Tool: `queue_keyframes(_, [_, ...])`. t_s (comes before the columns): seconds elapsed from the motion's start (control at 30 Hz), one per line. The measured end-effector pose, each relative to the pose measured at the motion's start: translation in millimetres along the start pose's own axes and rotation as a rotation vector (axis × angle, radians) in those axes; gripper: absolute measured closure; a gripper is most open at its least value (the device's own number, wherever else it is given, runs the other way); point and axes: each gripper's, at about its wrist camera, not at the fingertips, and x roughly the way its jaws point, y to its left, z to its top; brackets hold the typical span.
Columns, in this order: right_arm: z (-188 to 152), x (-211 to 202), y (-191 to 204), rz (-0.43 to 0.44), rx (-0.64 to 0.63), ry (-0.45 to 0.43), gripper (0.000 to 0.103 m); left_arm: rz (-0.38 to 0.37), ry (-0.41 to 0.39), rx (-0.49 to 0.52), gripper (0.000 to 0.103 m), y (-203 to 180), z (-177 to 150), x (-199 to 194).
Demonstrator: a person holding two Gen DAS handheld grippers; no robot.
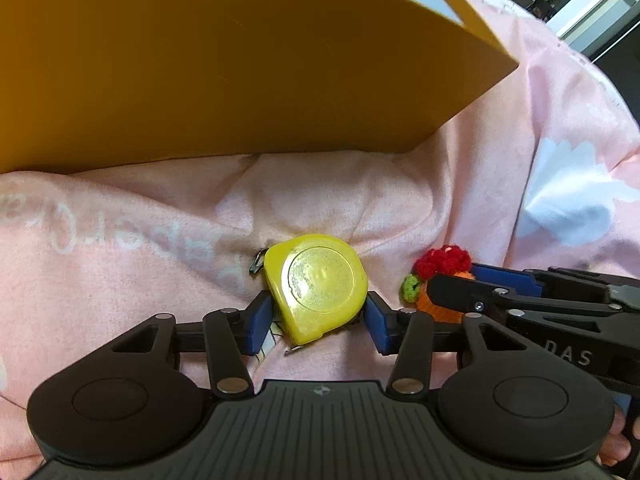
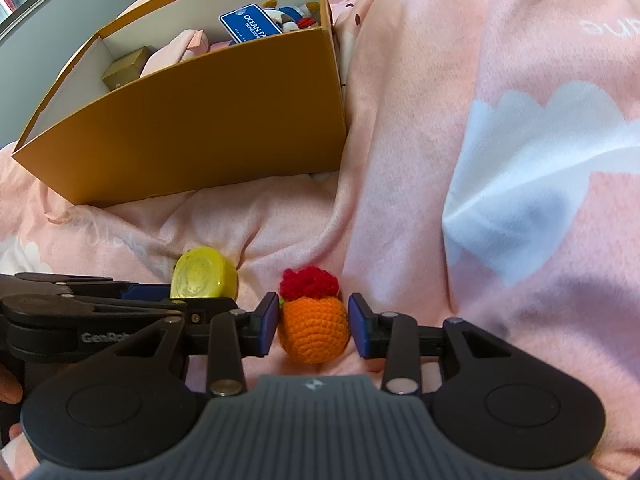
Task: Organize objects
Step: 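Grasp the yellow tape measure with the left gripper while the right grasps the orange ball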
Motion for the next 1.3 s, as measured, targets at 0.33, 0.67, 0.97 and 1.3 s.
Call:
queue_keyframes(0.33, [-1,-4,-1,0.006,-0.005,-0.013,0.063,-0.015,-0.029,-0.004,0.047,18,-8,-28])
queue_keyframes(0.67, [0,-8,1,0.003,-0.026,-0.018,0.063,0.014,0.024,-0.032,0.047,27,-2,-19])
queue_keyframes(0.97, [0,-4,1,0.003,-0.037,-0.003,0.063,0.079,-0.001,-0.035,0.024,17,3,-15])
queue_keyframes(1.3, [-1,-3,2,0.003,-0.047,0.001,0.063,0.136,0.039,-0.068,0.043,12,8,2])
